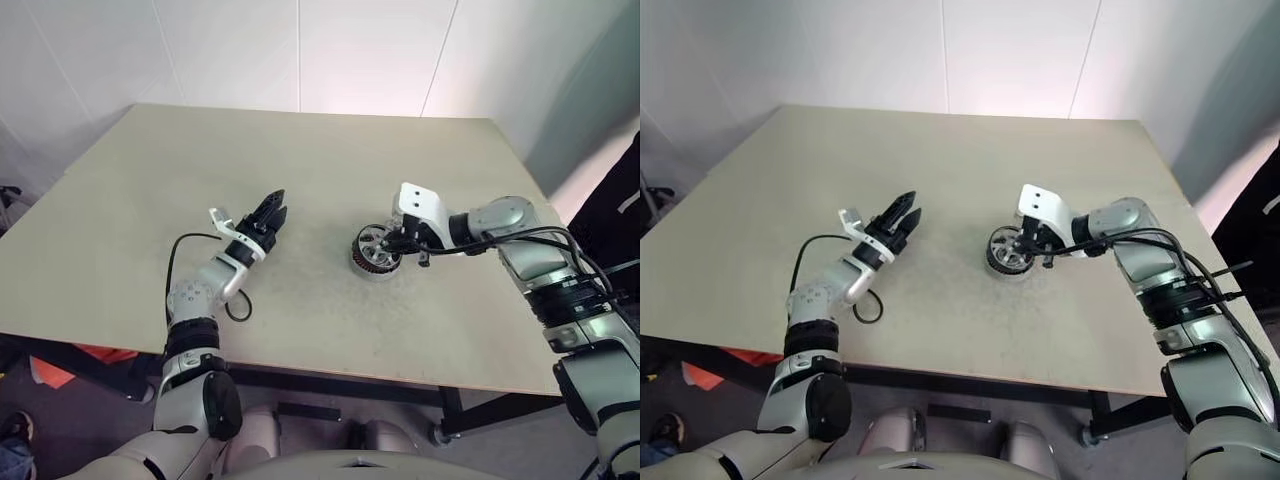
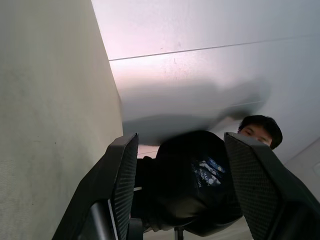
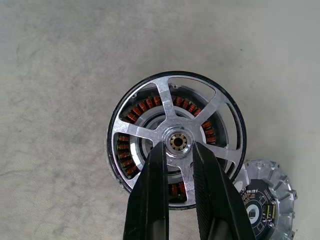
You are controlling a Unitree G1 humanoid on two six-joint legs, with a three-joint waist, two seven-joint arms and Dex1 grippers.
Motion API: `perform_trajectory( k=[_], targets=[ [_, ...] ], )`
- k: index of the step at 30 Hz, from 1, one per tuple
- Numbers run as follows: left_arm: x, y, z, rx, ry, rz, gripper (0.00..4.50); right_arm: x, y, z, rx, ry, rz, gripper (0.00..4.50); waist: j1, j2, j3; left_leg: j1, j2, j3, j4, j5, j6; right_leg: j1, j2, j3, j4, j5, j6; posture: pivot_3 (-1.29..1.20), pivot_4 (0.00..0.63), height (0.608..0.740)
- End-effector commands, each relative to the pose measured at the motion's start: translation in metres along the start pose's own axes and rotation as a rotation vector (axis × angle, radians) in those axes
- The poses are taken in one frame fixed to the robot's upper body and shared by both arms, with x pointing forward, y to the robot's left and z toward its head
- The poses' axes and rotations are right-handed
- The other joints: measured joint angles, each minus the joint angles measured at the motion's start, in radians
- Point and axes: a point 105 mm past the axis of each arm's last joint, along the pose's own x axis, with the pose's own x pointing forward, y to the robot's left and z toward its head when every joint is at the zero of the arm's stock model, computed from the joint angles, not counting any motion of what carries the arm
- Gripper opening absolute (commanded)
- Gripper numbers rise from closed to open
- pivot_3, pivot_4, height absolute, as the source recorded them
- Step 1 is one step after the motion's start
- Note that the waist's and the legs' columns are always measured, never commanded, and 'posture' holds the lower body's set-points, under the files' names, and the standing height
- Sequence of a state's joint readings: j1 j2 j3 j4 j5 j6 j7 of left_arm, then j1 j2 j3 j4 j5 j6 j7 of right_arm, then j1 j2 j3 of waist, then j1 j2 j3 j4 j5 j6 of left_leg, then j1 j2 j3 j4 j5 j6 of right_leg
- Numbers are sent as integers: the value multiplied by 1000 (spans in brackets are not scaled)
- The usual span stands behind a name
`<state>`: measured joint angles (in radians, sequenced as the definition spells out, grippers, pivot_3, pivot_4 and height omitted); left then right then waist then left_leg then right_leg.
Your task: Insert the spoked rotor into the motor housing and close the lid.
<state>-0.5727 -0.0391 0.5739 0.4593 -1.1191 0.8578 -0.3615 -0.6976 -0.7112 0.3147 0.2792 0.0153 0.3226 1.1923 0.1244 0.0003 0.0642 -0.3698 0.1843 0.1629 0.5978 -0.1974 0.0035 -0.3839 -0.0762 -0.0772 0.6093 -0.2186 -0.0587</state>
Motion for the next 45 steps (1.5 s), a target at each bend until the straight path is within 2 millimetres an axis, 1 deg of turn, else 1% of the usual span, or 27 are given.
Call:
perform_trajectory(
  k=[1, 10, 16, 21, 27, 34, 37, 40, 45],
  targets=[
    [3, -13, 0, 34, 9, -36, 2889, -5, -11, 9, -46, -15, -37, 358, 0, 0, 0, 0, 0, 0, 0, 0, 0, 0, 0, 0, 0, 0, 0, 0, 0, 740],
    [0, -9, -1, 41, 10, -17, 2889, -8, -7, 7, -80, -3, -12, 358, 1, 0, 0, 0, 0, 0, 0, 1, 1, 0, 0, 0, 0, 0, 0, 0, 0, 740],
    [1, -6, -5, 38, 18, -13, 2889, -12, -7, 11, -109, -1, -11, 358, 1, 0, 0, 0, 0, 0, 1, 1, 2, 0, 0, 0, 0, 0, 0, 0, 0, 740],
    [0, -5, -6, 36, 23, -10, 2889, -13, -8, 10, -116, 7, -9, 358, 0, 0, 0, 0, 0, 0, 1, 1, 2, 0, 0, 0, 1, 0, 0, 0, 0, 740],
    [-1, -4, -5, 39, 21, -6, 2889, -7, -2, -1, -107, 36, 16, 358, 1, 0, 0, 0, 0, 0, 1, 1, 2, 0, 0, 0, 1, 0, 0, 0, 0, 740],
    [-1, -3, -4, 41, 19, -1, 2889, -2, -5, -4, -104, 49, 12, 358, 1, 0, 0, 0, 0, 0, 1, 1, 2, 0, 0, 0, 1, 0, 0, 0, 0, 740],
    [-2, -2, -4, 41, 18, 1, 2939, -1, -6, -3, -108, 47, 8, 1374, 2, 0, 0, 0, 0, 0, 1, 1, 2, 1, 0, 0, 1, 0, 0, 0, 0, 740],
    [-3, -2, -4, 42, 20, 1, 2939, -3, -10, 7, -138, 10, -24, 2399, 0, 0, 0, 1, 0, 0, 1, 1, 2, 1, 0, 0, 1, 0, 0, 0, 0, 740],
    [-4, 1, -6, 40, 24, 7, 2939, -10, -12, 27, -141, -61, -46, 2399, 0, 0, 0, 0, 0, 0, 1, 1, 2, 0, 0, 0, 1, 0, 0, 0, 0, 740]
  ],
)
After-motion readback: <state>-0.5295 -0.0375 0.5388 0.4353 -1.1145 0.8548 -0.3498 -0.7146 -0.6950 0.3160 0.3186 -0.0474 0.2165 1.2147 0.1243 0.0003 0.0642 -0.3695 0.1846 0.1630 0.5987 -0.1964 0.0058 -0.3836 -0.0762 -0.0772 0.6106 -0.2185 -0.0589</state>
